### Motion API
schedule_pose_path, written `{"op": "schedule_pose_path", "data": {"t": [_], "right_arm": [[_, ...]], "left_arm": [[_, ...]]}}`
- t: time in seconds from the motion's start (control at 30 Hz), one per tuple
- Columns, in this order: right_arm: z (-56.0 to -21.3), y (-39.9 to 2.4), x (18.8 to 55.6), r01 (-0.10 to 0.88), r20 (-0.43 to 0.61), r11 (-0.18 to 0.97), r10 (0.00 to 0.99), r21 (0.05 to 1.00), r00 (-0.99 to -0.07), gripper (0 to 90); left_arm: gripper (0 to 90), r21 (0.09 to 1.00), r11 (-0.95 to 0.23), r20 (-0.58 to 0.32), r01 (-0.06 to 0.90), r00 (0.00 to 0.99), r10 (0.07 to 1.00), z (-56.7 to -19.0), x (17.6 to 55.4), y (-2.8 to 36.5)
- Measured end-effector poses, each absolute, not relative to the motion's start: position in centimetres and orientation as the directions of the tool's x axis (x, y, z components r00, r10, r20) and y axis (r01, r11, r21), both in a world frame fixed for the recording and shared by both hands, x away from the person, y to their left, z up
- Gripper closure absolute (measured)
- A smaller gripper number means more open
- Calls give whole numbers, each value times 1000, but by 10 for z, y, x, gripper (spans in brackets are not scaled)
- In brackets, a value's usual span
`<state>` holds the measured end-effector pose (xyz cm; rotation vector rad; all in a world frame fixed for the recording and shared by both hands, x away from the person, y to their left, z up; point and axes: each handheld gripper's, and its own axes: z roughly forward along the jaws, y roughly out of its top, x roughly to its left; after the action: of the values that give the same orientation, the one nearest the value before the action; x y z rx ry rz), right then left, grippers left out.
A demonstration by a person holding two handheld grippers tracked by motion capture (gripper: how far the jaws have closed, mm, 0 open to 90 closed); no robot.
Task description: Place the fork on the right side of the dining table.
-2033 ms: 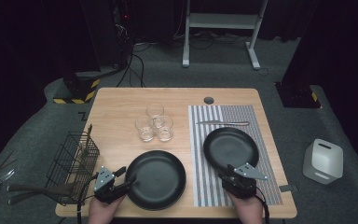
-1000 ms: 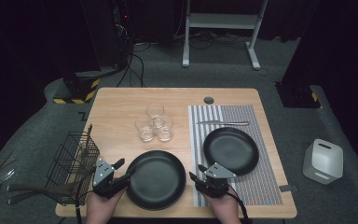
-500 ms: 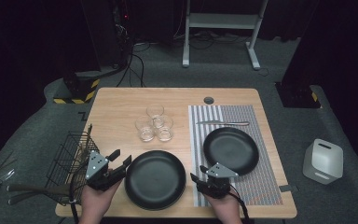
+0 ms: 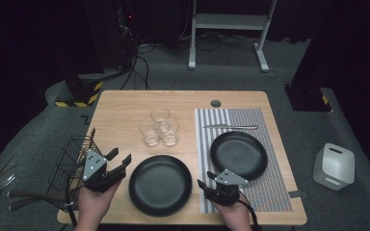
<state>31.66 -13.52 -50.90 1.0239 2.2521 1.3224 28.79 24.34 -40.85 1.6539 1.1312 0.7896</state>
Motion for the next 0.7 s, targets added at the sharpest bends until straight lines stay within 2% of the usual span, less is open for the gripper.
{"op": "schedule_pose_path", "data": {"t": [0.2, 0.53, 0.7], "right_arm": [[-509, -140, 317, 418, 94, 281, 724, 864, -683, 485], [-510, -132, 316, 394, 57, 319, 711, 862, -701, 482], [-511, -132, 317, 405, 73, 310, 711, 860, -699, 432]], "left_arm": [[468, 940, -132, 13, 315, 354, 935, -399, 287, 245], [465, 942, -111, 11, 316, 302, 953, -385, 283, 265], [465, 947, -95, 8, 306, 274, 962, -375, 279, 278]]}}
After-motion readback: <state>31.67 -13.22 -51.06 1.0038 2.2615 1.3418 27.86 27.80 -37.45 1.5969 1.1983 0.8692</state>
